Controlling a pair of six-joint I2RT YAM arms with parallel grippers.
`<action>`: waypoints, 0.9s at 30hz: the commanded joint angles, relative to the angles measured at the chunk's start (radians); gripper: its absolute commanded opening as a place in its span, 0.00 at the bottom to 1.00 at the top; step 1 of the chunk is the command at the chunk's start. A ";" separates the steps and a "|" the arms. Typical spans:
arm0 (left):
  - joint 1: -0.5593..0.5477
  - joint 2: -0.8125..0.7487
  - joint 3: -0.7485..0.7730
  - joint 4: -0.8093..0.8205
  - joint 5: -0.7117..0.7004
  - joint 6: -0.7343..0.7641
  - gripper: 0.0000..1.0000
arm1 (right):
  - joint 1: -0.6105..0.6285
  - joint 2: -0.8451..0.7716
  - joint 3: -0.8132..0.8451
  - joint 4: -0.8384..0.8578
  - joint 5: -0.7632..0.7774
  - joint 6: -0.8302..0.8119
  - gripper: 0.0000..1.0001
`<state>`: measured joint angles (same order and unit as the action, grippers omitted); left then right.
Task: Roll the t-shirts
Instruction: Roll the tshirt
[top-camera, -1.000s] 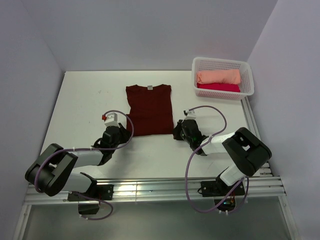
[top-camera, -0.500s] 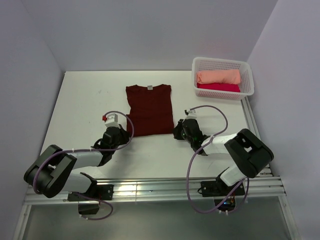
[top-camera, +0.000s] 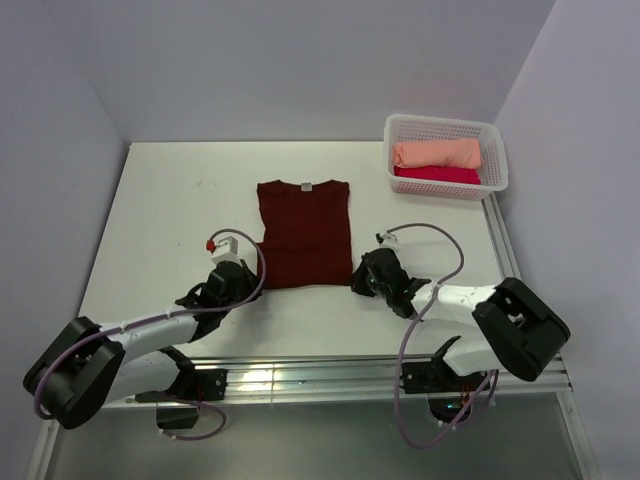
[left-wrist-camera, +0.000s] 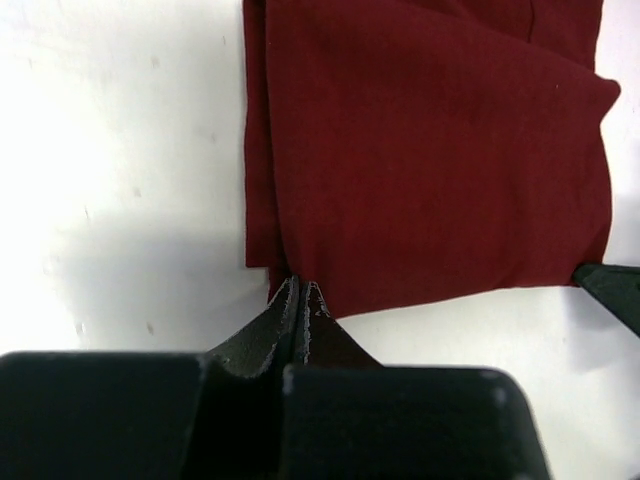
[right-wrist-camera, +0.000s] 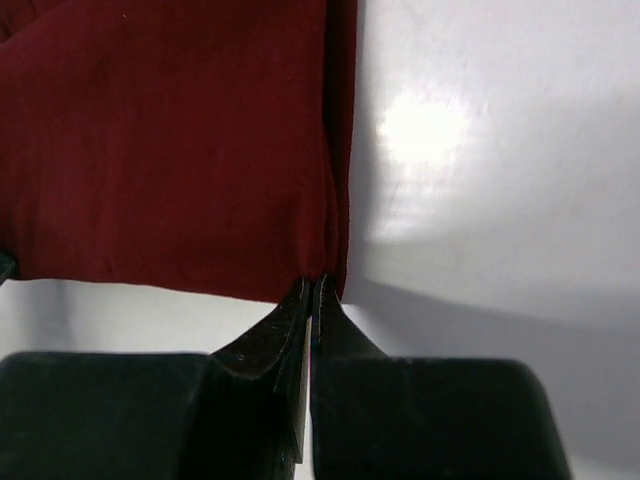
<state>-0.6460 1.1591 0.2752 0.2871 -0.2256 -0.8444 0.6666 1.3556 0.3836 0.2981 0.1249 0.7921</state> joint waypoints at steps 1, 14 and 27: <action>-0.035 -0.085 0.016 -0.129 0.015 -0.073 0.00 | 0.063 -0.096 -0.008 -0.179 0.057 0.071 0.00; -0.076 -0.226 0.168 -0.526 0.020 -0.093 0.00 | 0.137 -0.415 0.012 -0.586 0.090 0.122 0.00; -0.032 -0.125 0.355 -0.612 0.057 -0.013 0.00 | 0.114 -0.429 0.153 -0.741 0.101 0.053 0.00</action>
<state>-0.7074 1.0142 0.5625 -0.2985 -0.1787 -0.9085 0.7971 0.9344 0.4698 -0.3805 0.1837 0.8860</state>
